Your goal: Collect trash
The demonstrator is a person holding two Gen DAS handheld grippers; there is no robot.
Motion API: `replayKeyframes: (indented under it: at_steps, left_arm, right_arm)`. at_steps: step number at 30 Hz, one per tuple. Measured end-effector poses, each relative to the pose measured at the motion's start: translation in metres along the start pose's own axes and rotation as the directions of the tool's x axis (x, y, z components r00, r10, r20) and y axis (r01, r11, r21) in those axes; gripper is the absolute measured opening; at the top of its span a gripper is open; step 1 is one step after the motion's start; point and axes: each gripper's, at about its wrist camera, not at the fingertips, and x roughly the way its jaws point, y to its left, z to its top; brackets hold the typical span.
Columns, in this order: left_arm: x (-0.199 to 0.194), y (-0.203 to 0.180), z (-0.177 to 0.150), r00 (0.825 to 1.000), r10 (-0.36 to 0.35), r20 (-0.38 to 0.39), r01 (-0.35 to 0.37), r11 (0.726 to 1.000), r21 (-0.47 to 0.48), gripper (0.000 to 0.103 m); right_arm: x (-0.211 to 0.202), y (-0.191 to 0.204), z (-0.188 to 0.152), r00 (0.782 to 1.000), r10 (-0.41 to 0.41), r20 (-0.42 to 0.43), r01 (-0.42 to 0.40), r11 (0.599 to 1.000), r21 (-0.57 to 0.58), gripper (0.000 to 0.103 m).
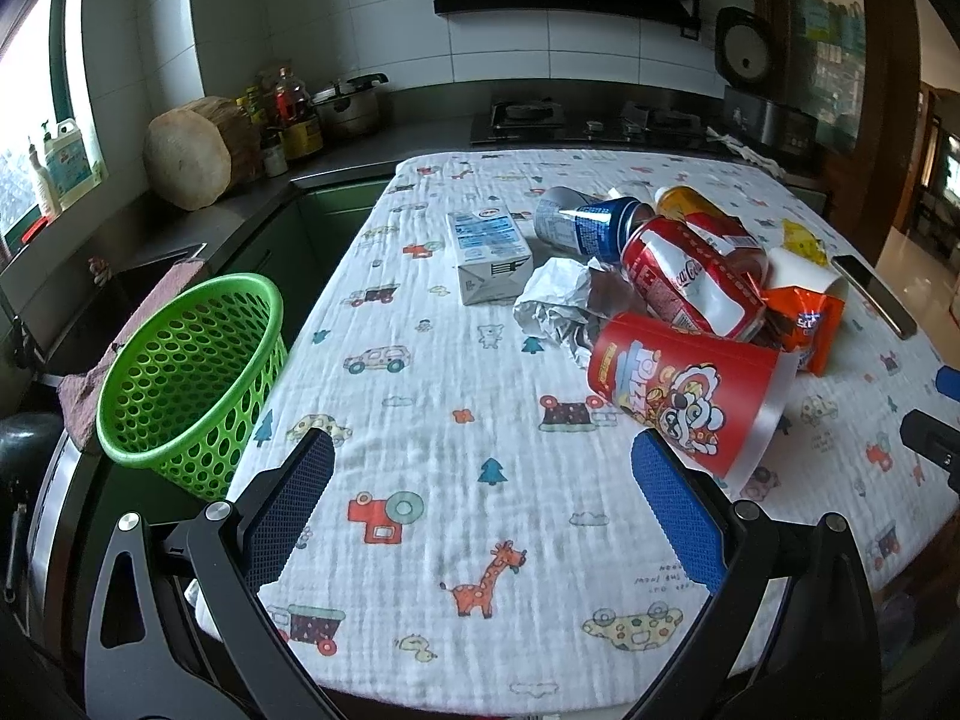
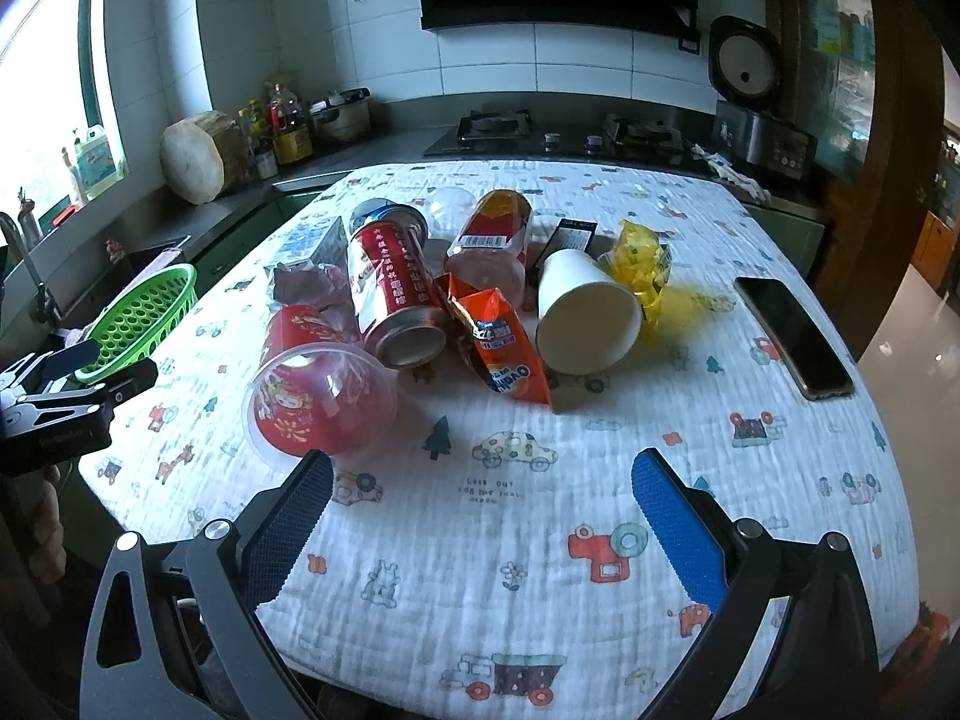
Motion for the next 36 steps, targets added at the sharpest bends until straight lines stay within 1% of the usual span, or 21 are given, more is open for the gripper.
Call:
replayKeyframes:
  at_steps: [17, 25, 36]
  left_arm:
    - [0.008, -0.006, 0.008, 1.000, -0.003, -0.020, 0.003, 1.000, -0.003, 0.098]
    - [0.013, -0.006, 0.011, 1.000, 0.006, -0.030, -0.006, 1.000, -0.005, 0.098]
    - [0.011, -0.004, 0.014, 1.000, 0.017, -0.022, -0.017, 1.000, -0.009, 0.098]
  right_arm:
    - [0.006, -0.004, 0.008, 1.000, 0.003, 0.007, -0.003, 1.000, -0.006, 0.097]
    - [0.008, -0.005, 0.010, 1.000, 0.005, 0.008, -0.005, 1.000, -0.008, 0.097]
    - [0.010, -0.007, 0.013, 1.000, 0.009, 0.012, -0.009, 1.000, -0.008, 0.097]
